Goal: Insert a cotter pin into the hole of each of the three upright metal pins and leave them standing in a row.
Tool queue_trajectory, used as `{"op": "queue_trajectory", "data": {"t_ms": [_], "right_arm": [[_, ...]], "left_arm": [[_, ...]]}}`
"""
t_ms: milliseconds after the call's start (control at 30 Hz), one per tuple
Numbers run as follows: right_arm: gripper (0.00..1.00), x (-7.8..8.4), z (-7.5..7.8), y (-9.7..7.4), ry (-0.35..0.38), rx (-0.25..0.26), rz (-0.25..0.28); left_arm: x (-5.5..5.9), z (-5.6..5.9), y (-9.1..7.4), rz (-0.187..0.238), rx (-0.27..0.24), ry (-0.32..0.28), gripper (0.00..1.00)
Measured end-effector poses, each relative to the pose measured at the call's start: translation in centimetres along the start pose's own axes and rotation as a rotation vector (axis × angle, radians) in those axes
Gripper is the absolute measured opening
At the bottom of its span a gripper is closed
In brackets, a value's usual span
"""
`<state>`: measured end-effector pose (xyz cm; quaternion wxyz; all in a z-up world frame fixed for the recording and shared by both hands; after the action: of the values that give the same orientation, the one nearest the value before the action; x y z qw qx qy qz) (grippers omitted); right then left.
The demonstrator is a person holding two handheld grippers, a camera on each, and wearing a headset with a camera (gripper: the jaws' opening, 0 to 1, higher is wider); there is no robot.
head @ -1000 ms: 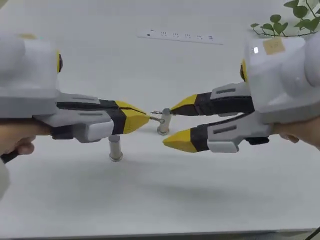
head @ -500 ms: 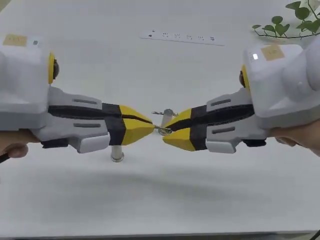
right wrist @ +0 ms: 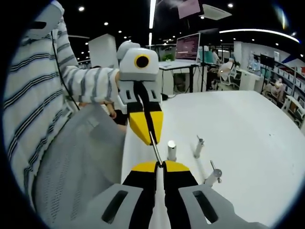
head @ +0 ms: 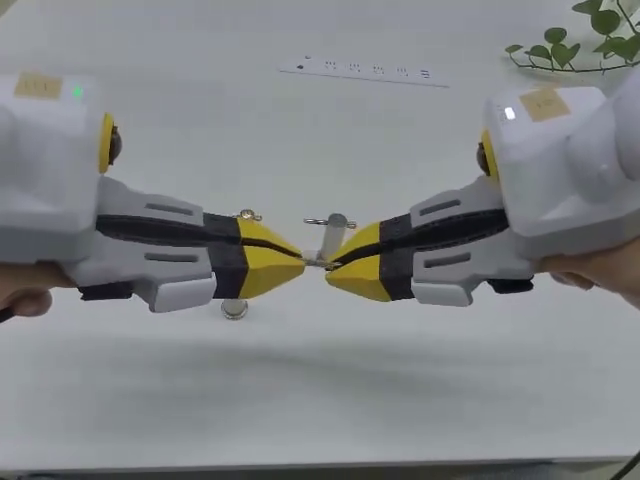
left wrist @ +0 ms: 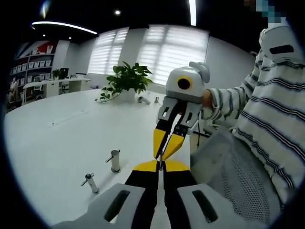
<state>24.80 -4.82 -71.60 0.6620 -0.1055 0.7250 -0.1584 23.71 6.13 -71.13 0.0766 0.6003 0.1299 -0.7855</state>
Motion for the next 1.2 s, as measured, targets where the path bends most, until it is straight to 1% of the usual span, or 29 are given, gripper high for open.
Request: {"op": "queue_trajectory", "data": {"t_ms": [100,200,367,433,467,533,600,633,667,767,867,933,1067,1133,1200], "right_arm": [[0.06,0.0,-0.2,0.1,-0.002,-0.013,-0.006],[0.06,0.2,-0.4,0.4,-0.011,-0.026,-0.023],[0.05,0.5,-0.8,0.6,-0.012,-0.052,-0.045],[0.04,0.6,-0.9,0.7,-0.011,-0.059,-0.053],[0.04,0.6,-1.0,0.7,0.004,-0.059,-0.054],[0.04,0.7,-1.0,0.7,-0.003,-0.059,-0.051],[0.04,0.7,-1.0,0.7,-0.002,-0.058,-0.051],[0.04,0.7,-1.0,0.7,-0.004,-0.056,-0.052],[0.04,0.8,-1.0,0.7,-0.007,-0.056,-0.052],[0.04,0.8,-1.0,0.8,-0.013,-0.057,-0.051],[0.04,0.8,-1.0,1.0,-0.019,-0.059,-0.046],[0.04,0.8,-0.9,1.1,-0.021,-0.057,-0.044],[0.04,0.7,-0.7,1.3,-0.03,-0.056,-0.039],[0.04,0.6,-0.5,1.3,-0.036,-0.054,-0.042],[0.04,0.6,-0.3,1.4,-0.037,-0.05,-0.042]], "left_arm": [[0.4,-0.1,-0.2,-0.021,0.004,-0.004,0.01],[0.9,-0.1,-0.4,-0.037,0.009,-0.002,0.01],[1.5,0.1,-0.6,-0.068,0.031,0.035,0.01],[1.6,0.1,-0.5,-0.072,0.028,0.05,0.02],[1.6,0.2,-0.5,-0.075,0.029,0.046,0.02],[1.7,0.4,-0.4,-0.08,0.029,0.039,0.02],[1.9,0.2,-0.5,-0.082,0.022,0.031,0.02],[2.0,0.1,-0.5,-0.082,0.013,0.012,0.02],[2.0,0.1,-0.4,-0.081,0.01,0.009,0.02],[2.1,0.1,-0.5,-0.081,0.003,0.023,0.03],[2.1,-0.1,-0.6,-0.081,-0.013,0.01,0.04],[2.2,-0.2,-0.8,-0.081,-0.022,-0.002,0.06],[2.2,-0.2,-0.8,-0.077,-0.033,0.014,0.13],[2.2,-0.4,-0.9,-0.072,-0.043,0.022,0.18],[2.2,-0.7,-1.0,-0.067,-0.064,0.038,0.24]]}}
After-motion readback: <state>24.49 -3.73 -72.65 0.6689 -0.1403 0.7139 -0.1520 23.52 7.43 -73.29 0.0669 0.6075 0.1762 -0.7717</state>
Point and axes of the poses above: the centre of the closed fingertips' face, and the gripper's own axes: y roughly forward along the fingers, z roughly to its right, x roughly out of its underside, the point moved 6 cm from there along -y, roughly backward along the fingers, and after that the axes turned 12 degrees about z, right-handed, at the moved point
